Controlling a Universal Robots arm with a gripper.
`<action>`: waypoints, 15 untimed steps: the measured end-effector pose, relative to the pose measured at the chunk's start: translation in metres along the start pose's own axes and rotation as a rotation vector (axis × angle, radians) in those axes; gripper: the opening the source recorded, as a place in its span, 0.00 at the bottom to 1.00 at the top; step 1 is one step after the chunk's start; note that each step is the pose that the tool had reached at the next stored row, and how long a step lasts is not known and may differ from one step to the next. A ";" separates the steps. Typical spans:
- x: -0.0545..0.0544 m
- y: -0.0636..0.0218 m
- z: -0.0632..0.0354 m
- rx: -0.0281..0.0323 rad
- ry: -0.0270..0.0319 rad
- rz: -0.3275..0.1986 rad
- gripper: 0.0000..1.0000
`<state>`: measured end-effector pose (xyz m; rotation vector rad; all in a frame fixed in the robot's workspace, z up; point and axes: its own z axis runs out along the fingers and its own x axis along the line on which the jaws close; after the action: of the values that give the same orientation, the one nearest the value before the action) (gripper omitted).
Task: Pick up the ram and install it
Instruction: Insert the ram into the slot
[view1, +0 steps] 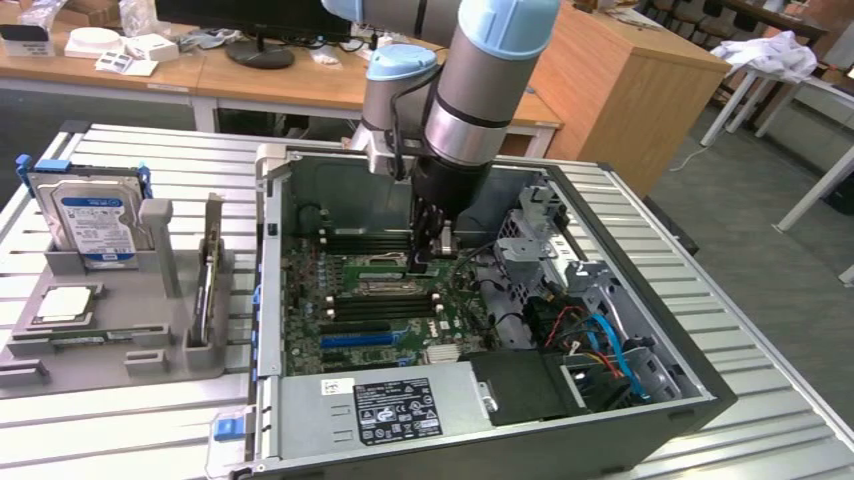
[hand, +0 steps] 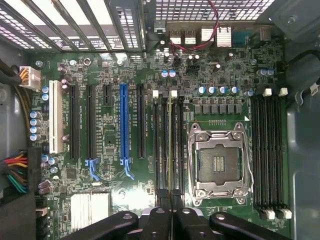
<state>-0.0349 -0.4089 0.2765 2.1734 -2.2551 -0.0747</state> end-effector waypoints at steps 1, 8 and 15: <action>0.000 0.0000 0.0008 -0.0001 0.0001 0.000 0.12; 0.000 -0.0002 0.0058 0.0000 0.0000 0.000 0.12; 0.000 -0.0003 0.0069 0.0001 -0.0002 0.000 0.12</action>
<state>-0.0349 -0.4089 0.2696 2.1736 -2.2553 -0.0749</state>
